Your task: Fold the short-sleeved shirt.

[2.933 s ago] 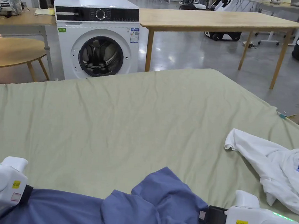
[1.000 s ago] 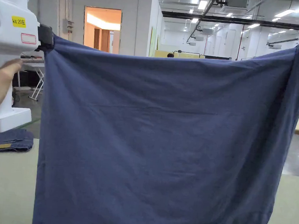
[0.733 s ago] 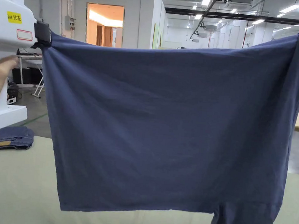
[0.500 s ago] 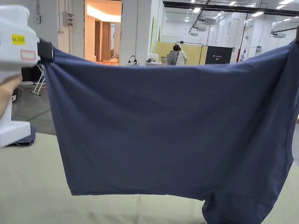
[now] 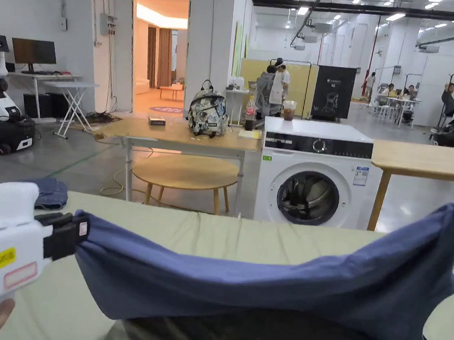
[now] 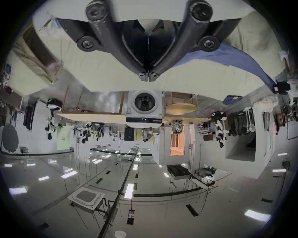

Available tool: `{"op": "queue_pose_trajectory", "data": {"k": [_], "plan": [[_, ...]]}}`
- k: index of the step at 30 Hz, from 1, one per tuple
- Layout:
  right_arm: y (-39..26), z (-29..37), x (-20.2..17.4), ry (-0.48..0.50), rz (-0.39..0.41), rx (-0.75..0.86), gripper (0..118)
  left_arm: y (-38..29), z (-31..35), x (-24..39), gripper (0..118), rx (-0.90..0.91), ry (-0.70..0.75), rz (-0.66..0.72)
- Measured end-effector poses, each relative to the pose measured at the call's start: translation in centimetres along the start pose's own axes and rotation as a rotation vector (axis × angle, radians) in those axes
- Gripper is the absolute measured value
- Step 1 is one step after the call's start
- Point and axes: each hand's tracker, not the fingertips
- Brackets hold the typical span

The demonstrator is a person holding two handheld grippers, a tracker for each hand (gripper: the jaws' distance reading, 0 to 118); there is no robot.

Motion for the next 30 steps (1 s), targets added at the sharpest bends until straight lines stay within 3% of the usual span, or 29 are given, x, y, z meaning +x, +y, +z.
{"op": "queue_pose_trajectory", "data": {"k": [5,9,10,15,22,23,24,25,26,30], "plan": [[-10.4,9.5,1.2,0.029,-0.102,-0.012,0,-7.3,7.8,1.9,0,0.012,0.056,0.012],[-18.2,15.9,1.5,-0.040,-0.143,-0.152,0,-12.8,12.9,2.3,0,-0.039,0.121,0.025],[-20.3,17.2,1.4,-0.107,-0.166,-0.176,0,-14.1,14.0,2.5,0,-0.049,0.132,0.036],[-27.2,20.5,1.1,-0.128,-0.298,-0.357,0,-19.1,15.8,3.4,0,-0.191,0.182,0.050],[-31.3,20.5,0.9,-0.170,-0.239,-0.450,1,-22.3,16.0,2.5,0,-0.236,0.179,0.091],[-31.4,20.5,0.9,-0.191,-0.212,-0.462,20,-22.2,16.1,2.6,0,-0.230,0.182,0.078],[-31.4,20.7,0.8,-0.212,-0.193,-0.466,47,-22.1,16.4,2.7,9,-0.212,0.187,0.053],[-31.5,21.1,0.9,-0.214,-0.196,-0.462,68,-21.7,17.2,3.1,30,-0.182,0.212,0.021],[-31.4,21.8,1.1,-0.212,-0.197,-0.450,69,-21.5,17.6,3.2,59,-0.144,0.216,0.011],[-29.2,24.3,0.1,-0.188,-0.154,-0.367,69,-18.8,21.1,4.7,61,0.021,0.266,-0.094]]}}
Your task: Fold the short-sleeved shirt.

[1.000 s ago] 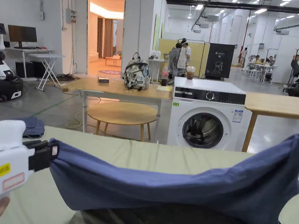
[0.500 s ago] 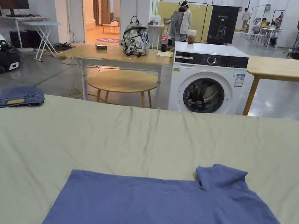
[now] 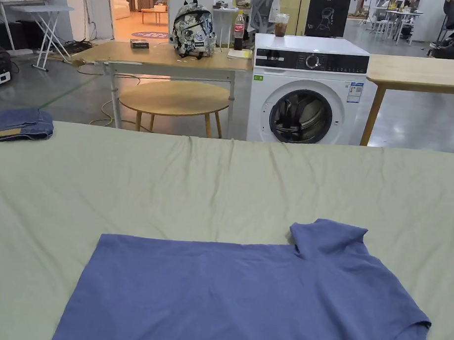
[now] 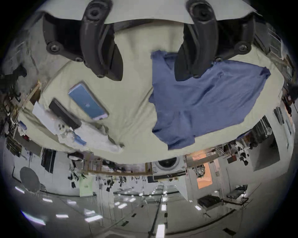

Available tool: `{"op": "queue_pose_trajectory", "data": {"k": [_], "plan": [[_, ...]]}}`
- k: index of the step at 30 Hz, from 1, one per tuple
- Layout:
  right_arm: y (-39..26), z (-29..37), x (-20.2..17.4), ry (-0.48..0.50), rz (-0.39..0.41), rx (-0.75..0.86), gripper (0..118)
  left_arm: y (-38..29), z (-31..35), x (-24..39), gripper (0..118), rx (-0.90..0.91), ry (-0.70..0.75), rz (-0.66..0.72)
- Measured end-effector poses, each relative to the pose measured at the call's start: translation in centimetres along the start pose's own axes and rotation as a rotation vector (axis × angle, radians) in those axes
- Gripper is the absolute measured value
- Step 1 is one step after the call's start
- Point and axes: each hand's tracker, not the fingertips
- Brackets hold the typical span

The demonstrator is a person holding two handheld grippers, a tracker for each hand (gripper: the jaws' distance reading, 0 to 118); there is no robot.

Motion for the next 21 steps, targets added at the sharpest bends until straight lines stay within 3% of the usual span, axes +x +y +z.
{"op": "queue_pose_trajectory", "data": {"k": [3,7,8,9,10,11,12,13,15,21], "plan": [[1.7,2.0,-2.2,0.018,0.058,0.122,69,1.5,1.1,0.9,61,0.116,-0.049,-0.023],[3.9,2.3,-5.3,0.111,0.069,0.243,69,2.8,0.9,2.4,61,0.128,-0.091,0.017],[4.5,2.1,-6.0,0.143,0.084,0.253,62,3.1,0.5,2.9,61,0.139,-0.066,0.050],[4.9,1.9,-6.7,0.154,0.091,0.266,47,3.5,0.1,3.1,59,0.132,-0.080,0.071],[5.2,1.5,-7.6,0.175,0.104,0.282,29,3.9,-0.3,3.2,51,0.116,-0.123,0.100],[5.6,1.1,-8.3,0.192,0.108,0.285,12,4.2,-0.8,3.4,26,0.114,-0.170,0.087],[5.9,0.7,-9.0,0.195,0.105,0.281,7,4.6,-1.2,3.8,4,0.105,-0.181,0.070],[6.2,0.3,-9.6,0.217,0.106,0.275,0,5.1,-1.7,4.5,0,0.091,-0.151,0.046],[6.4,-0.3,-10.6,0.266,0.101,0.275,0,5.6,-1.8,5.6,0,0.099,-0.161,-0.008],[6.4,-0.7,-12.5,0.293,0.119,0.247,0,6.1,-2.6,4.9,0,0.059,-0.189,0.028]]}}
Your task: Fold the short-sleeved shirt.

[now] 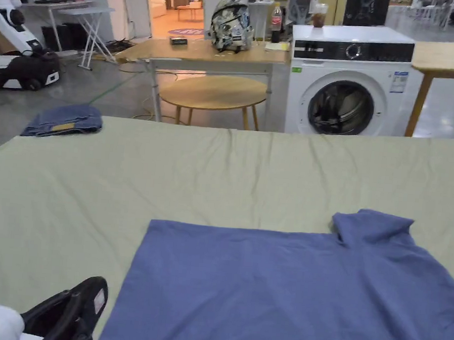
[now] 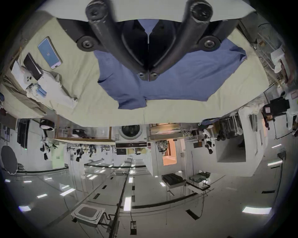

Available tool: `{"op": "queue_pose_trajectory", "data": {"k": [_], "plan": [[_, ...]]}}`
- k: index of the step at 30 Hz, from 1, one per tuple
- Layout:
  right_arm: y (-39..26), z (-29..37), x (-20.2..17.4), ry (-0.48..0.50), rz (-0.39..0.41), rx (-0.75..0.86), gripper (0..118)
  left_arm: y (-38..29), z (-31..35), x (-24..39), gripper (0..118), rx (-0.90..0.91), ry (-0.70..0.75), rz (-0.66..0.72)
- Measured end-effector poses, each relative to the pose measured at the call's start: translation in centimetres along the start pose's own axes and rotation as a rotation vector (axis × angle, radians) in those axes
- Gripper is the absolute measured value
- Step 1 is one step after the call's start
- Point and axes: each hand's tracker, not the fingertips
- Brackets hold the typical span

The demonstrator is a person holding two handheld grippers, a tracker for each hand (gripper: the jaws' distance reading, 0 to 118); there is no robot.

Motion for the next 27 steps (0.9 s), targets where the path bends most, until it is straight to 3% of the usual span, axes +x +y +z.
{"op": "queue_pose_trajectory", "data": {"k": [5,9,12,14,19,21,22,24,27], "plan": [[-1.1,0.6,0.5,0.017,-0.015,-0.029,0,-3.1,0.3,-4.1,0,-0.152,0.049,0.080],[-2.3,0.7,1.7,0.017,-0.098,-0.087,0,-7.6,0.2,-7.1,20,-0.256,0.075,0.152],[-3.0,0.5,2.4,0.002,-0.131,-0.118,0,-11.1,-0.8,-8.2,53,-0.371,0.082,0.184],[-3.1,0.7,2.7,-0.008,-0.129,-0.131,0,-13.2,-1.9,-8.3,55,-0.435,0.072,0.191],[-3.3,1.2,3.2,-0.022,-0.139,-0.159,0,-17.0,-4.9,-7.8,54,-0.576,0.114,0.146],[-3.4,1.4,3.4,-0.037,-0.138,-0.168,0,-17.2,-5.5,-7.7,49,-0.590,0.125,0.134],[-3.5,1.6,3.5,-0.053,-0.133,-0.172,0,-16.4,-5.2,-7.1,41,-0.589,0.132,0.119],[-3.8,2.0,3.9,-0.073,-0.130,-0.177,0,-16.1,-5.8,-6.2,3,-0.652,0.155,0.040],[-4.5,2.4,4.7,-0.108,-0.140,-0.199,0,-16.7,-6.6,-5.9,0,-0.709,0.109,0.006]]}}
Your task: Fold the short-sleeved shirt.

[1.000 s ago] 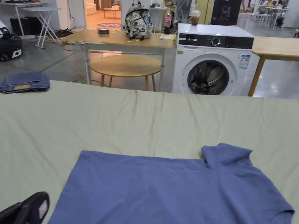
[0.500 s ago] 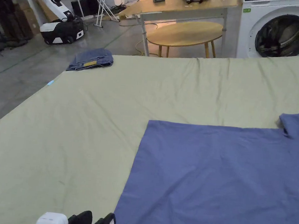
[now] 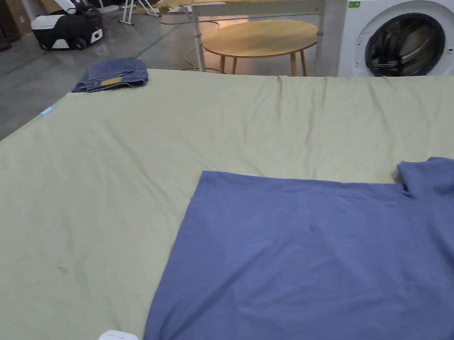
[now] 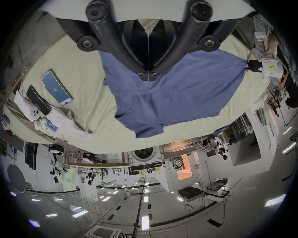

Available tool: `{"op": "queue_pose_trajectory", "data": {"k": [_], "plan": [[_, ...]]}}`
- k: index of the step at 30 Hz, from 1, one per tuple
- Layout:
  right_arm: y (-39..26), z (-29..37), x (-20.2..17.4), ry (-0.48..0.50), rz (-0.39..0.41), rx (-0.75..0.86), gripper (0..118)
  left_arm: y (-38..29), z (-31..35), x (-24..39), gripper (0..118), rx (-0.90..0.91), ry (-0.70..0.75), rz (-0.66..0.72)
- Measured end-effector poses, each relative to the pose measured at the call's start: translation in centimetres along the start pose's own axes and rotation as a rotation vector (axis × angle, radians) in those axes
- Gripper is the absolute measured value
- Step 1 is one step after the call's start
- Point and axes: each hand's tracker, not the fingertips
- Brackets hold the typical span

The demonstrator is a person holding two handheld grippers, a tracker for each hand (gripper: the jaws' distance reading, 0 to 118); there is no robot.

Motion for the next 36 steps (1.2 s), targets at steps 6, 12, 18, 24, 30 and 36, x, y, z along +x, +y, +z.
{"op": "queue_pose_trajectory", "data": {"k": [6,12,18,24,30,36], "plan": [[-2.1,0.1,3.7,-0.156,-0.049,-0.057,70,1.4,-0.4,0.3,0,-0.072,0.034,-0.076],[-5.3,-3.3,7.5,-0.172,-0.126,-0.160,70,1.2,-0.1,0.2,0,-0.046,0.019,-0.053],[-7.3,-6.1,8.0,-0.160,-0.154,-0.204,24,0.5,0.0,0.3,0,-0.008,0.041,0.008],[-3.5,-4.1,6.0,-0.117,-0.073,-0.134,5,2.6,5.3,-1.1,0,0.192,-0.078,0.150],[5.2,-9.2,5.5,-0.045,0.005,-0.035,5,10.6,5.2,-3.3,0,0.343,-0.117,0.175],[11.6,-20.9,6.0,-0.026,-0.034,-0.103,5,18.1,-2.3,-4.2,0,0.309,-0.149,0.201]]}}
